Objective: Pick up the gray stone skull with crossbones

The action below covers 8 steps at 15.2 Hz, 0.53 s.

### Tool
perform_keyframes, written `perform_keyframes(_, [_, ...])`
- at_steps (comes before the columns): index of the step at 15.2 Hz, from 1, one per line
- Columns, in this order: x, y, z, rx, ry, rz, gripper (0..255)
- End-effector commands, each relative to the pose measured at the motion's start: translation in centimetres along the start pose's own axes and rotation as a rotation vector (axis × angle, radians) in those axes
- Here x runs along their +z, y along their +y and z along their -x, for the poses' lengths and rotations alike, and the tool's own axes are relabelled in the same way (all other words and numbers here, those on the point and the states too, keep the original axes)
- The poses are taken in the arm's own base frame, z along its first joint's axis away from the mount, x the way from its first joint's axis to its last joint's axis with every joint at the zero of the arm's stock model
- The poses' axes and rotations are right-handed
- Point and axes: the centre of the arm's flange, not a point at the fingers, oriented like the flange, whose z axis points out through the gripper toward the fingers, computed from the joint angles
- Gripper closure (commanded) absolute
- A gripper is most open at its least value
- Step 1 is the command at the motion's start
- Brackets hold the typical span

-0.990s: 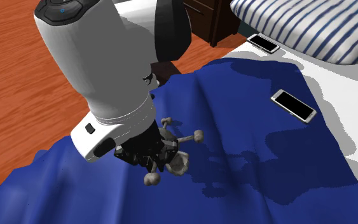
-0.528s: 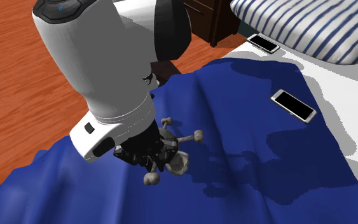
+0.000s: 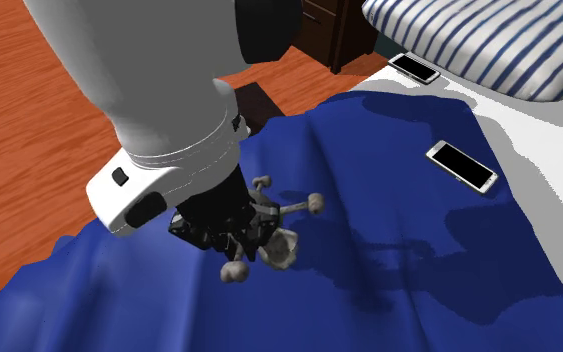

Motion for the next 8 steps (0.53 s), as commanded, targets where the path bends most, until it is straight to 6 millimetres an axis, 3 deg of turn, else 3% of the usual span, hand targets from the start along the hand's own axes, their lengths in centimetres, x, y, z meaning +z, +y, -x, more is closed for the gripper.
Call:
perform_keyframes(1, [-1.1, -0.2, -0.3, 0.0, 0.001, 0.0, 255])
perform_keyframes(6, [-3.7, -0.5, -0.8, 0.0, 0.001, 0.0, 255])
perform_keyframes(8, [-3.8, -0.6, -0.8, 0.0, 0.001, 0.0, 255])
